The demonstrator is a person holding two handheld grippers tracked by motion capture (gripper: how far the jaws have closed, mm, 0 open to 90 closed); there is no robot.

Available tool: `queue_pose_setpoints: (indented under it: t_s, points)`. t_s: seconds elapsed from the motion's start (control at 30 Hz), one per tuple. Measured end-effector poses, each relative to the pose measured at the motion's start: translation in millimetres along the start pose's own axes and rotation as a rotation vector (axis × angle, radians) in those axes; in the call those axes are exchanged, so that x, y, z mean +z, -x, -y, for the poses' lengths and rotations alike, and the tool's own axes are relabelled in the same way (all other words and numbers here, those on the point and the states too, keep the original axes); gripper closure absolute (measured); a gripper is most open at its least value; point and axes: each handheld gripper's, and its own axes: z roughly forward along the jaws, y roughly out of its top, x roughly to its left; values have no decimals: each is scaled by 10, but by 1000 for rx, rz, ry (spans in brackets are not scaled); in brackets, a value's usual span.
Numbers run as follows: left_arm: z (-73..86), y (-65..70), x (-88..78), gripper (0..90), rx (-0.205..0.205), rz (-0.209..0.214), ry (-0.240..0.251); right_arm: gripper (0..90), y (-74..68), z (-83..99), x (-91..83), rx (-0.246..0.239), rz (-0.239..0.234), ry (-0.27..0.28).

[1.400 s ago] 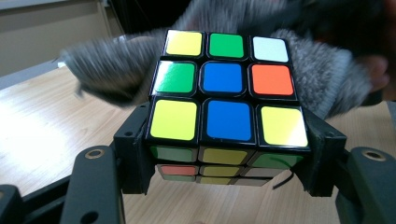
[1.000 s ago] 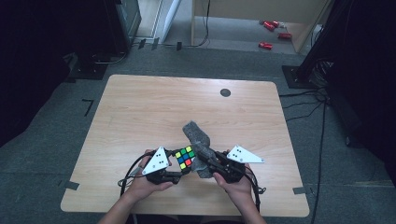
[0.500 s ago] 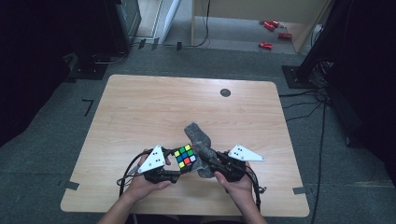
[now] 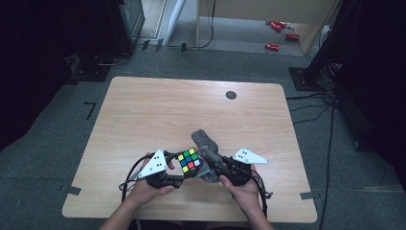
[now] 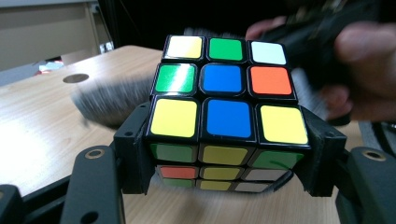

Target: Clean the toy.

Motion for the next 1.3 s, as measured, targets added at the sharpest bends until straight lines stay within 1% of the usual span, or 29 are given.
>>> queue_pose_setpoints:
  t_s: [0.07,0.1,0.13,0.2,0.27,0.3,0.33,0.37,0.4,0.43,0.47,0.5,0.57,0.6,0.63,0.7,0.73,0.77,0.87,0.9,0.93,0.97,1.03,1.1,1.13,1.17,1.2,1.23,1.3]
  points:
    - [5,-1,11,343,5,-4,-11,679,-17,-10,-15,17,-14,15]
    - [13,3,28,343,15,-13,-30,679,-38,-30,-26,9,-24,26]
    - [21,8,46,343,24,-22,-49,678,-89,-68,-55,3,-45,55]
    - [36,25,72,343,41,-32,-69,677,-162,-116,-91,-6,-82,93]
    - [34,34,76,343,46,-40,-76,677,-185,-119,-83,-21,-61,85]
    - [31,34,70,343,45,-42,-72,677,-168,-107,-73,-13,-59,82]
    - [27,32,65,344,40,-39,-68,678,-121,-78,-50,2,-44,59]
    - [20,29,60,343,37,-40,-63,679,-95,-57,-32,4,-21,38]
    - [9,26,60,343,35,-46,-68,679,-75,-34,-19,-6,15,17]
    - [4,25,65,343,37,-53,-75,678,-79,-24,-20,-14,33,14]
    - [1,27,75,343,44,-69,-93,678,-98,-36,-29,-22,33,22]
    - [3,33,97,343,62,-92,-128,677,-145,-69,-46,-45,39,36]
    - [14,58,150,343,86,-128,-185,674,-292,-156,-87,-124,46,71]
    - [15,74,172,343,85,-135,-196,674,-357,-176,-93,-162,48,75]
    - [10,99,198,343,95,-140,-212,674,-401,-179,-83,-194,49,75]
    - [-13,168,257,343,136,-156,-256,668,-508,-137,-25,-261,58,43]
    - [-21,202,281,343,163,-170,-280,668,-551,-101,11,-285,65,26]
    - [-20,215,291,343,170,-173,-288,668,-594,-64,49,-304,65,15]
    - [-18,218,287,343,176,-170,-294,669,-682,-23,106,-336,23,-13]
    - [-16,222,284,344,185,-172,-297,670,-699,-19,117,-351,32,-19]
    - [-15,223,277,344,189,-171,-285,671,-708,-22,121,-370,44,-28]
    - [-20,218,267,344,181,-162,-273,672,-689,-37,112,-369,49,-24]
    - [-25,207,258,345,164,-151,-255,674,-611,-72,78,-327,62,1]
    - [-19,195,254,345,157,-148,-253,674,-496,-111,30,-284,97,17]
    - [-14,190,256,345,153,-146,-252,674,-473,-116,20,-273,109,17]
    - [-9,187,259,345,146,-142,-252,673,-473,-115,18,-269,107,15]
    - [-9,190,263,344,149,-146,-253,671,-504,-106,27,-278,97,13]
    - [-12,199,267,344,153,-146,-250,669,-561,-91,42,-306,85,7]
    - [-19,219,258,344,161,-139,-235,665,-707,-53,90,-377,34,-8]
